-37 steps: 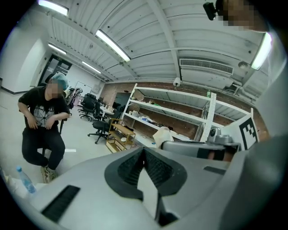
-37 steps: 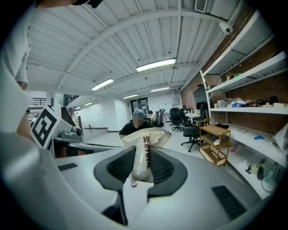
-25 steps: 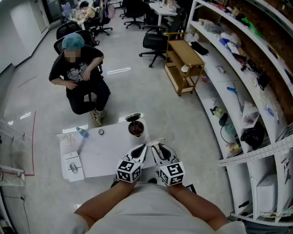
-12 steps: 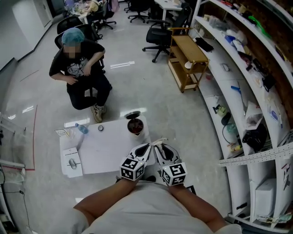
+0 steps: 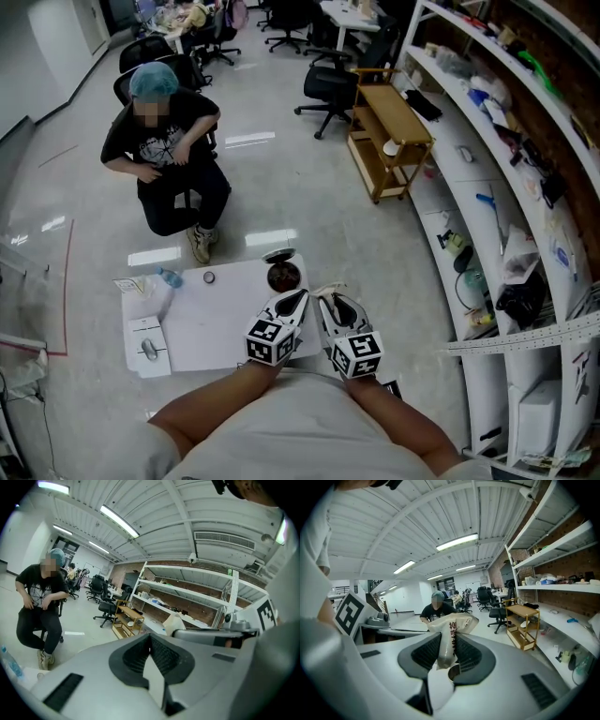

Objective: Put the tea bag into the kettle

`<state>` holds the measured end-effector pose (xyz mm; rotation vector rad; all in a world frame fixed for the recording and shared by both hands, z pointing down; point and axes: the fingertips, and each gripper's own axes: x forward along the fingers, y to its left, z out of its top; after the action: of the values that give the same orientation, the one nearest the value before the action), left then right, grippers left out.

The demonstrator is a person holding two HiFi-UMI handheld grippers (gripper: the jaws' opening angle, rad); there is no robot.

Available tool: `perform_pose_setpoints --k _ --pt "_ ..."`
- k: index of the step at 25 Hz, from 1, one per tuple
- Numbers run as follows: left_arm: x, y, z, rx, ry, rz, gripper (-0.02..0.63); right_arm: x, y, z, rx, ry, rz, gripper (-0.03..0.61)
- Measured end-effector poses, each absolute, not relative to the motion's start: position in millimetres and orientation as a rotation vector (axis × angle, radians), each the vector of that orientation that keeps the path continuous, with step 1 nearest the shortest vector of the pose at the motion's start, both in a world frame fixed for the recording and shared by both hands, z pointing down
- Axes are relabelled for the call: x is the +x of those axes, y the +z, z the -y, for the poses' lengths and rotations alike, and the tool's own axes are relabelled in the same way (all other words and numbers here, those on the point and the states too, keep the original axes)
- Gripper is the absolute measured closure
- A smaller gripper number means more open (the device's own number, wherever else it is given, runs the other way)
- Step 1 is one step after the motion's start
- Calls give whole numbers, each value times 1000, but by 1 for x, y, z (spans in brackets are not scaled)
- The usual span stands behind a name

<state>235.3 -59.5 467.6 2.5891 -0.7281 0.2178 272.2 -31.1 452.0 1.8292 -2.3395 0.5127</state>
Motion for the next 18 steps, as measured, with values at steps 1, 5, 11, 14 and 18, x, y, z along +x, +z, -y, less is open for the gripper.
perform_pose_setpoints --k 1,5,11,14,18 --pt "232 465 69 2593 212 730 604 269 450 40 1829 506 2339 480" --pt "212 458 99 2591 186 768 604 250 445 66 1802 483 2349 480" --pt "186 462 130 2548 169 871 604 238 445 101 1745 477 2389 480" --pt "173 466 145 2497 153 949 604 232 445 118 1690 464 2432 480" --pt "169 470 161 2431 130 1062 604 229 447 141 1560 459 2492 480"
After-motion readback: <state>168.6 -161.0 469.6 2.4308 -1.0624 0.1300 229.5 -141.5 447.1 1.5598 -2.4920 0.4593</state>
